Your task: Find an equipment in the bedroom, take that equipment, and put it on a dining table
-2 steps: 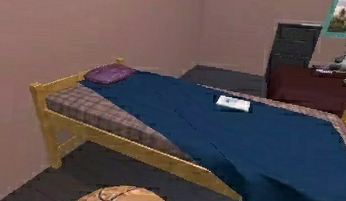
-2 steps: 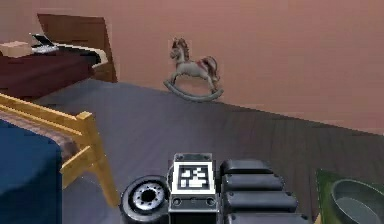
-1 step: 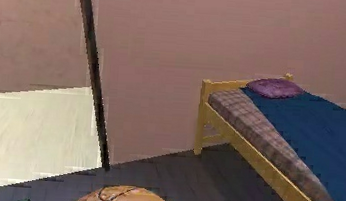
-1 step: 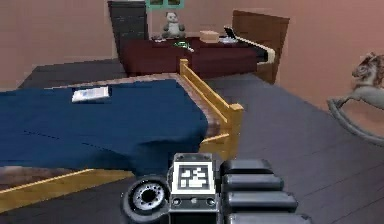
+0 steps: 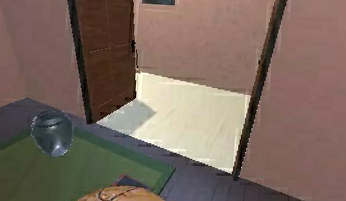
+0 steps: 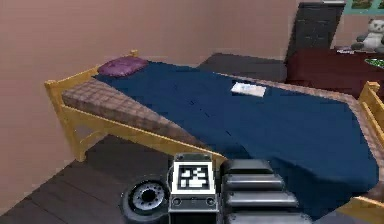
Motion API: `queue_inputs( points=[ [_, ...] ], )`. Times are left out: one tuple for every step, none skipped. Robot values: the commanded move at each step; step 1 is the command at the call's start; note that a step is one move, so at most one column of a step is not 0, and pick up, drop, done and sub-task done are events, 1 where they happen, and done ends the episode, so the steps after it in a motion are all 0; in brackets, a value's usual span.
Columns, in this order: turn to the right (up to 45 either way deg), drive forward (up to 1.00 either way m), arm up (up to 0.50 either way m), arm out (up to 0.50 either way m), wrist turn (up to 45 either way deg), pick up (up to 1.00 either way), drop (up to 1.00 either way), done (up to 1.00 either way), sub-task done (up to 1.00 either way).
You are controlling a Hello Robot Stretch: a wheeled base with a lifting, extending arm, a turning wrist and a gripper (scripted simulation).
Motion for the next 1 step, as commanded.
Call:
queue_inputs(
  points=[
    [-12.0, 0.0, 0.0, 0.0, 0.0, 0.0, 0.0, 0.0, 0.0]
  ],
)
